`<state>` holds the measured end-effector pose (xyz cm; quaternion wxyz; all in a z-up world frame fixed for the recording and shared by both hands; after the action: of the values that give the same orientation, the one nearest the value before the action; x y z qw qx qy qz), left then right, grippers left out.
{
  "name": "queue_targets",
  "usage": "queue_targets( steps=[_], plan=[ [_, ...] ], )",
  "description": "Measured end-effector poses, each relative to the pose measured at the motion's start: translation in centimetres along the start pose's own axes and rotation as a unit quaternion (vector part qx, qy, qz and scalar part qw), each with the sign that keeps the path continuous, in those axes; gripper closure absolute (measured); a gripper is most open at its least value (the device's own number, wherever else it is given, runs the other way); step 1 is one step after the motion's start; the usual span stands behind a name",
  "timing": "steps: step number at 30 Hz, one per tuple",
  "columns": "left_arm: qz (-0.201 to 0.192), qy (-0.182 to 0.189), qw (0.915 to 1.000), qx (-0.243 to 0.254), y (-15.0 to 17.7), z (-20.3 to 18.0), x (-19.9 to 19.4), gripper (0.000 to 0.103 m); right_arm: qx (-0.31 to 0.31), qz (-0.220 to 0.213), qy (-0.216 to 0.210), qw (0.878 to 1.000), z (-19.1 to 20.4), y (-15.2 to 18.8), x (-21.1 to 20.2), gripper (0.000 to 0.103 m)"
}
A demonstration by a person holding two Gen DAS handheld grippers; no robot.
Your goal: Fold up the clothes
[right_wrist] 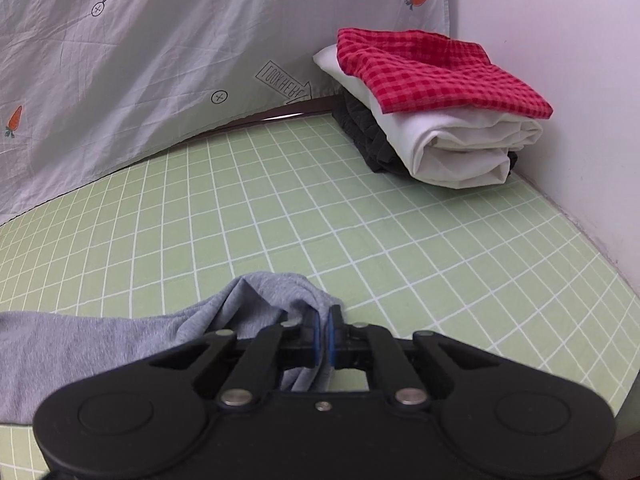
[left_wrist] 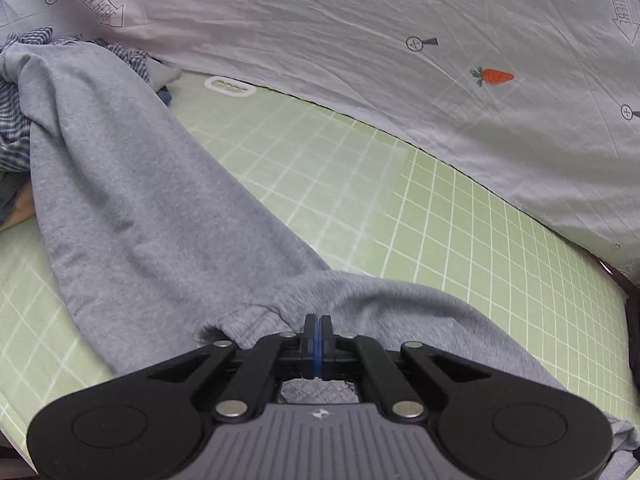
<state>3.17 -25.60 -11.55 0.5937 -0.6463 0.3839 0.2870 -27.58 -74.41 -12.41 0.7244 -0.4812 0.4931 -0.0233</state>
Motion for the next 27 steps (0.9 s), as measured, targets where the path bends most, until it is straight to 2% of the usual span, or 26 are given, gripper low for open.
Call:
queue_targets(
  steps=[3, 5, 7, 9, 11, 12, 15, 17, 19, 22, 27],
  plan=[
    [0.011, -0.001, 0.9998, 0.019, -0.4, -0.2, 0.3, 0.103, -0.011, -0.001, 0.006, 1.0, 0.2, -1.1, 0.7, 0.099],
    [0.026, 0.019, 0.9989, 0.033, 0.8, -1.3, 0.5, 0.103, -0.012, 0.008, 0.014, 1.0, 0.4, -1.2, 1.7, 0.098],
    [0.042, 0.035, 0.9977, 0.041, 2.4, -2.5, 1.1, 0.089, -0.014, 0.018, 0.021, 0.999, 0.6, -0.9, 2.5, 0.097],
    [0.059, 0.036, 0.997, 0.034, 4.1, -3.1, 1.8, 0.078, -0.011, 0.03, 0.02, 0.999, 1.0, -0.5, 3.2, 0.096],
    [0.075, 0.033, 0.9964, 0.024, 5.2, -3.3, 2.5, 0.078, 0.001, 0.037, 0.013, 0.999, 1.5, 0.1, 3.4, 0.093],
    [0.081, 0.032, 0.996, 0.02, 5.7, -3.3, 2.7, 0.077, 0.005, 0.039, 0.009, 0.999, 1.6, 0.3, 3.4, 0.091],
    [0.097, 0.029, 0.9948, 0.014, 7.1, -3.4, 3.1, 0.066, 0.003, 0.044, 0.013, 0.999, 1.9, 1.4, 3.1, 0.076],
    [0.099, 0.03, 0.9944, 0.019, 7.8, -3.6, 2.8, 0.065, 0.005, 0.058, 0.01, 0.998, 2.0, 2.3, 3.1, 0.069],
    [0.106, 0.037, 0.9933, 0.027, 8.5, -4.0, 2.6, 0.061, 0.008, 0.076, 0.004, 0.997, 2.2, 3.3, 3.1, 0.056],
    [0.109, 0.037, 0.9923, 0.048, 9.8, -4.8, 2.4, 0.053, 0.014, 0.1, -0.006, 0.995, 2.7, 4.8, 3.3, 0.052],
    [0.115, 0.02, 0.9908, 0.068, 11.1, -5.5, 3.5, 0.049, -0.004, 0.13, -0.019, 0.991, 3.9, 6.4, 4.0, 0.044]
  ],
)
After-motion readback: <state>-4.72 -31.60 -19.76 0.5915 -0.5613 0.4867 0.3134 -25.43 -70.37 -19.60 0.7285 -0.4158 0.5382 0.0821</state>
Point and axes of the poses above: each gripper's, at about its wrist camera, not at the fingertips, and x roughly the way its jaws point, z to its left, y to its underside, the point moved 8 cm from there along x, roughly the way its jaws point, and after that the axes turned 7 degrees about -y, right-handed, at the moved point
